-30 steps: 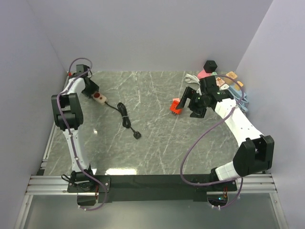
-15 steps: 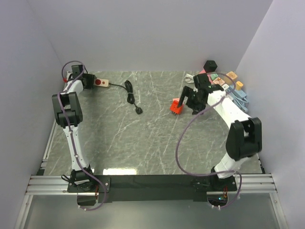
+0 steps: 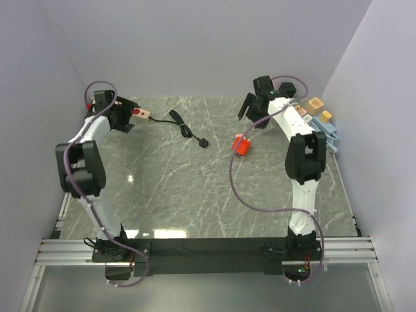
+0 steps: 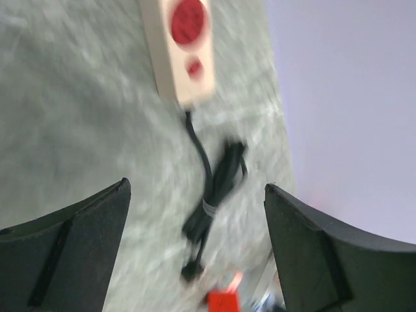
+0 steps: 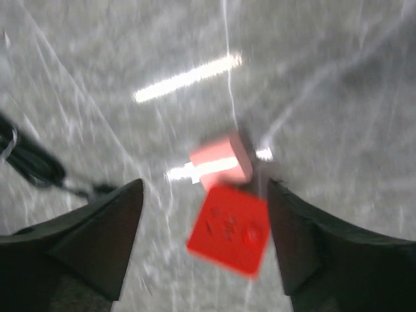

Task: Pull the plug off the socket

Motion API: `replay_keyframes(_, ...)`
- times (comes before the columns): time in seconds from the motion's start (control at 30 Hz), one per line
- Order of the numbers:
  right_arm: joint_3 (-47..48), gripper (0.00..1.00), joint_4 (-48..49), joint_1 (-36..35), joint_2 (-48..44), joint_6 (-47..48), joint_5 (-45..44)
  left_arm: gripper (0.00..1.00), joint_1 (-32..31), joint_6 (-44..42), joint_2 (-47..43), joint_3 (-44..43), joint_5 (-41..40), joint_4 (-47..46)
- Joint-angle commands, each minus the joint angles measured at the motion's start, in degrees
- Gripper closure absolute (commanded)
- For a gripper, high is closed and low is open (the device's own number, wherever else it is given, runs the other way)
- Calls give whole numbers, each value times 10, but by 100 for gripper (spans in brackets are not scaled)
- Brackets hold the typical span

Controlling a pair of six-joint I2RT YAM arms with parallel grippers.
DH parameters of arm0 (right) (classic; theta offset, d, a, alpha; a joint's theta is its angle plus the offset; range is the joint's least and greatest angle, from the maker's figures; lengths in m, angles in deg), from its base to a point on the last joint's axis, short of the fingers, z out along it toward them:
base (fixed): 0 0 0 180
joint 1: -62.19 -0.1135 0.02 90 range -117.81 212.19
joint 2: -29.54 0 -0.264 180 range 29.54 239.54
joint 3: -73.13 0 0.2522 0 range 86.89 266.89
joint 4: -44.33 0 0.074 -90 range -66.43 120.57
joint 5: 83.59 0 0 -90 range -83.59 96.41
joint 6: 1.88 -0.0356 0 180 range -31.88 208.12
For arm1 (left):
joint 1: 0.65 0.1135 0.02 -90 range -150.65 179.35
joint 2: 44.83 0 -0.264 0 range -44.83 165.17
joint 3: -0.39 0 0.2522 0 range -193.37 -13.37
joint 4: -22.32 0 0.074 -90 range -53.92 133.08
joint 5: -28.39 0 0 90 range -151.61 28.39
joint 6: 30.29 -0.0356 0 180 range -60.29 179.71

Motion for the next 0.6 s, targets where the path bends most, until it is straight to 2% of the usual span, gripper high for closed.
replay_keyframes(0.0,110,22,-71,9,80,-30,-43,11,-1,-95,-109,45,15,27)
replay_keyframes(0.03,131,27,-71,9,106,-33,-45,12,-4,-107,-129,82,21,30)
replay_keyframes(0.07,134,41,-70,11,114,-38,-52,14,-10,-132,-168,100,26,34)
replay_keyframes(0.1,132,49,-60,15,121,-41,-54,16,-15,-142,-186,118,31,39)
replay_keyframes(0.17,114,65,-41,19,123,-43,-46,19,-34,-173,-240,173,52,40)
replay_keyframes(0.2,108,68,-31,22,128,-40,-43,20,-41,-179,-258,189,51,46)
replay_keyframes(0.27,110,74,-31,23,136,-26,-32,22,-62,-198,-309,236,49,46)
replay_keyframes(0.37,94,76,-18,23,143,2,-15,23,-71,-198,-380,294,52,37)
replay_keyframes(0.43,71,76,-1,23,143,12,29,25,-71,-200,-420,326,56,32)
replay_keyframes(0.57,42,75,16,7,150,28,80,26,-126,-235,-456,353,53,54)
